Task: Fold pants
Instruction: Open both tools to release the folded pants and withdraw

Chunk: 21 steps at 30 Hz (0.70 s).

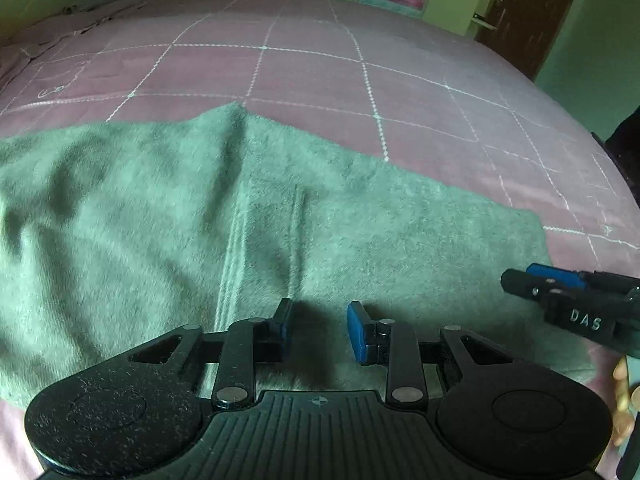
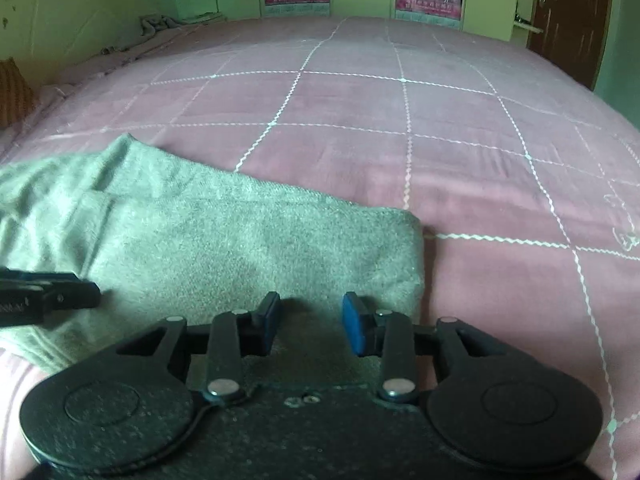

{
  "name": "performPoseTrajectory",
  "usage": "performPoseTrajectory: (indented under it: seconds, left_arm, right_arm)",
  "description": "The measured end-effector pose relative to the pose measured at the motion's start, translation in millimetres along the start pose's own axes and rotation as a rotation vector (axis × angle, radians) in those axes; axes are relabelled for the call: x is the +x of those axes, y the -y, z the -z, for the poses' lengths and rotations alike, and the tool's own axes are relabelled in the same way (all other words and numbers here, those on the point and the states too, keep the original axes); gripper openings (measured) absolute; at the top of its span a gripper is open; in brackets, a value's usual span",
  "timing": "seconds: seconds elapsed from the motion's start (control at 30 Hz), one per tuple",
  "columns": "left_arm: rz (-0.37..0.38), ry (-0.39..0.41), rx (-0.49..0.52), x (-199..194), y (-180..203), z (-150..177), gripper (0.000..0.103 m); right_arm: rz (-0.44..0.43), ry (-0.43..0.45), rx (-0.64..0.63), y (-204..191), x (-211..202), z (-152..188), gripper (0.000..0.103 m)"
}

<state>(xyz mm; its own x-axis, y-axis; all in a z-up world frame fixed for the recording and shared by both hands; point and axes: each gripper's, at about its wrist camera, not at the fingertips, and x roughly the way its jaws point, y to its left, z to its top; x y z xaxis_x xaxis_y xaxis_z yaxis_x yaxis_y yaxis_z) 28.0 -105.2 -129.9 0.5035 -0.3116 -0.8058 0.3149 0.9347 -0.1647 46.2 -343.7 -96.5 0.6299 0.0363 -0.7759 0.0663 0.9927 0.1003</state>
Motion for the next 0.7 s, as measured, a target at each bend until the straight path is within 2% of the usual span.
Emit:
performPoseTrajectory:
  seconds: [0.07,0.13,0.23,0.3,0.37,0.47,0.53,0.6,0.7]
  left_arm:
    - [0.012,0.005,0.006,-2,1,-14,0.031]
    - [-0.001,0.004,0.009,10,4,-34,0.031]
    - [0.003,-0.035,-0.017,33,0,-52,0.031]
    - [0.006,-0.032,-0.033,41,-3,-57,0.031]
    - [0.003,-0.022,-0.028,45,-1,-54,0.031]
    - [-0.030,-0.004,0.036,42,10,-45,0.031]
    - [-0.028,-0.008,0.037,30,13,-42,0.031]
    - [-0.018,0.004,0.037,10,11,-30,0.031]
    - [-0.028,0.021,0.038,-17,6,-2,0.031]
  right_arm:
    - [-0.023,0.025,0.016,5,-5,-7,0.034]
    - [-0.007,0.055,0.006,6,-2,-18,0.034]
    - [0.003,0.045,-0.013,4,13,-35,0.034]
    - [0.021,0.025,-0.042,2,26,-39,0.034]
    - [0.025,0.016,-0.041,4,37,-39,0.034]
    - [0.016,0.016,0.023,12,40,-40,0.034]
    - [0.023,0.000,-0.005,9,36,-42,0.034]
    - [0.024,-0.002,-0.025,5,22,-44,0.033]
    - [-0.024,0.052,-0.038,-1,-18,-29,0.033]
